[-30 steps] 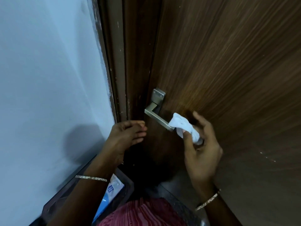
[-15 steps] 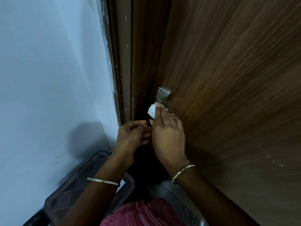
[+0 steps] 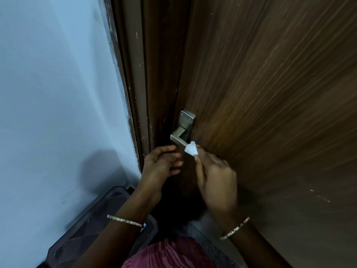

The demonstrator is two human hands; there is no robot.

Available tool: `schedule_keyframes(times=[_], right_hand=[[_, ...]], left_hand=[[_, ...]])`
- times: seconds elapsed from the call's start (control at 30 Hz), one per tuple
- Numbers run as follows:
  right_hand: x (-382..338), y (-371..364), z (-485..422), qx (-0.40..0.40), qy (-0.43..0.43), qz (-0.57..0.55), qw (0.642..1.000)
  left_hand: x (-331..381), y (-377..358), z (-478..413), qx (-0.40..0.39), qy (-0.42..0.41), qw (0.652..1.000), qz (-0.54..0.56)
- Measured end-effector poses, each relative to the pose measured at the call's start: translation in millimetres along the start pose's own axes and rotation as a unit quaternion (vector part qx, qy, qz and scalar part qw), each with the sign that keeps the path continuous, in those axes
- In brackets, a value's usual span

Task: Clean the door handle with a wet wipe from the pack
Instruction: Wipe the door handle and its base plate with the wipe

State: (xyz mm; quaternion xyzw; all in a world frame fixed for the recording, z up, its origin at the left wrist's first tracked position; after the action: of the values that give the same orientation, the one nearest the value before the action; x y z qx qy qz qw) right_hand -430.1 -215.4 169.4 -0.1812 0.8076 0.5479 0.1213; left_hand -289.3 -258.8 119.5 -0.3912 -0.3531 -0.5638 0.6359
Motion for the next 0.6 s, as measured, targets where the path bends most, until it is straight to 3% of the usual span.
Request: schedule_keyframes(times=[0.2, 0.37, 0.5, 0.57, 0.6], right_hand=[[-19.8, -9.8, -38.7, -0.094, -0.041, -0.001, 0.995], [8.3, -0.2, -40.5, -0.122, -0.126, -0.243, 0.954], [31.7, -0.7, -19.3, -0.119, -0.234, -0.441, 0.859], [39.9, -5.7, -9.0, -0.131, -0.288, -0.55, 0.773], [41.1, -8.3, -4.1, -0.149, -0.311, -0.623, 0.702]], left_hand=[[-2.0, -7.6, -1.1, 0.009, 0.019, 1.0, 0.012], [-2.1, -7.3, -0.4, -0.014, 0.045, 0.999, 0.005], [-4.3, -10.3, 0.8, -0.038, 0.071, 0.997, -0.014], [-6.5, -12.6, 1.1, -0.048, 0.079, 0.996, -0.02], [-7.5, -13.0, 0.7, -0.048, 0.082, 0.995, -0.02]])
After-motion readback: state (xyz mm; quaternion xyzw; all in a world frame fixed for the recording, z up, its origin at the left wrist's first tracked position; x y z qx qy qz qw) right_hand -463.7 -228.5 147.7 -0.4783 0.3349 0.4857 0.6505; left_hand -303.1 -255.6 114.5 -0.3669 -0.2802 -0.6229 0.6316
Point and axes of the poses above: each hand's wrist, its own z-axis away from the middle knuckle, its own y-axis out of the back of the hand, x = y × z, the point moved 3 cm from there along -z, towards the middle knuckle, and after that the axes turned 10 degrees about -z, right-handed, at the moved point
